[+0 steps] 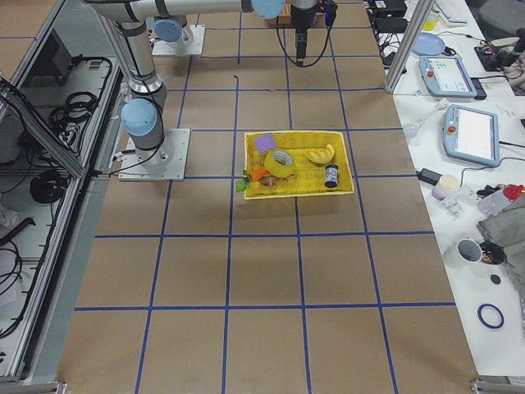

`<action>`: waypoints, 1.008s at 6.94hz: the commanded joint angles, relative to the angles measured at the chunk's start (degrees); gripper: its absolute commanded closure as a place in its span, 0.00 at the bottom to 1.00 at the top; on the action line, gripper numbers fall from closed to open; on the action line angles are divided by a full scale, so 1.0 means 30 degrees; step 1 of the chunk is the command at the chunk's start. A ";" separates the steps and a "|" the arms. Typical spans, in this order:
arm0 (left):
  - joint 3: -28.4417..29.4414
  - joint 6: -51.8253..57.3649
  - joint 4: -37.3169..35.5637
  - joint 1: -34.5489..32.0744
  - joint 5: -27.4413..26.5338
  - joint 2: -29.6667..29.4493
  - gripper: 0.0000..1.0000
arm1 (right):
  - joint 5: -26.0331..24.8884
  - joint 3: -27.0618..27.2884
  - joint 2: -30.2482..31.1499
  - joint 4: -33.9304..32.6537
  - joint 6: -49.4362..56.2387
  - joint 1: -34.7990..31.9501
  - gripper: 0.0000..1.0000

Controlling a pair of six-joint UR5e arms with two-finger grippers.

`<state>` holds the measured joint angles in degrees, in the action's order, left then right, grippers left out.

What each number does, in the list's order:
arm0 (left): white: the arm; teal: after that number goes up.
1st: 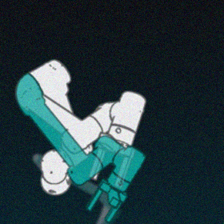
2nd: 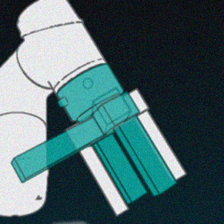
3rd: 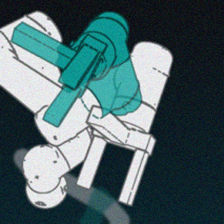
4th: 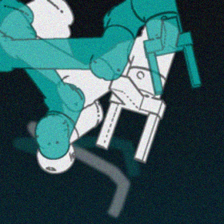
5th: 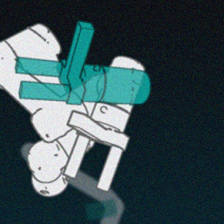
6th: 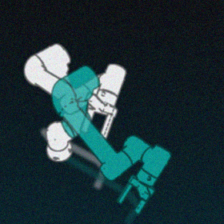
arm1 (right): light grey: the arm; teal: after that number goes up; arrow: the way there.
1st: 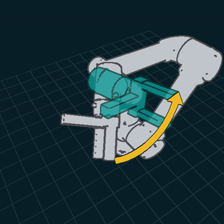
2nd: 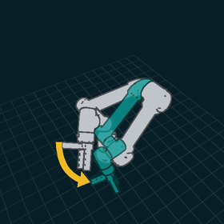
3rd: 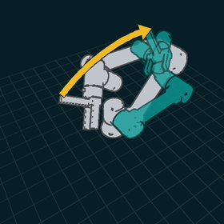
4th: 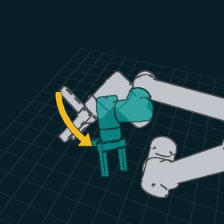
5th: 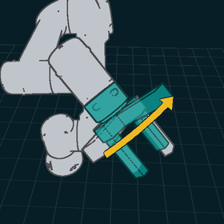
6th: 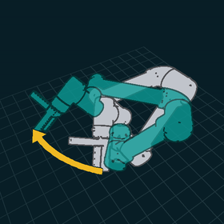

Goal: Transfer tape with both arms

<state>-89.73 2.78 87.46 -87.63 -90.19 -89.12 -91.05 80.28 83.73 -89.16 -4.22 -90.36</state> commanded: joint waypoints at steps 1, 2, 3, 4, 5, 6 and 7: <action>-0.0002 -0.0047 -0.0034 0.0000 0.0004 0.0117 0.00 | 0.0058 -0.0011 0.0040 0.0014 0.0000 0.0001 0.00; -0.0002 -0.0135 -0.0005 0.0000 0.0033 0.0147 0.00 | 0.0029 0.0047 -0.0047 0.0043 0.0030 0.0001 0.00; -0.0002 -0.0193 0.0054 0.0029 -0.0025 0.0176 0.00 | 0.0000 0.0048 -0.0106 0.0014 0.0175 0.0001 0.00; -0.0002 -0.0165 0.0025 0.0058 0.0004 0.0177 0.00 | -0.0116 0.0048 -0.0193 -0.0044 0.0263 0.0001 0.00; -0.0002 -0.0107 -0.0033 0.0146 -0.0025 0.0148 0.00 | -0.0088 0.0077 -0.0223 -0.0074 0.0264 0.0001 0.00; -0.0002 0.0010 -0.0034 0.0205 -0.0025 0.0118 0.00 | -0.0146 0.0077 -0.0224 -0.0074 0.0264 0.0001 0.00; -0.0002 0.0040 -0.0092 0.0205 0.0033 0.0060 0.00 | -0.0002 0.0077 -0.0224 -0.0074 0.0264 0.0001 0.00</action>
<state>-89.74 2.71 87.34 -87.10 -90.22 -88.78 -91.33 80.49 83.09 -89.37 -3.44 -90.35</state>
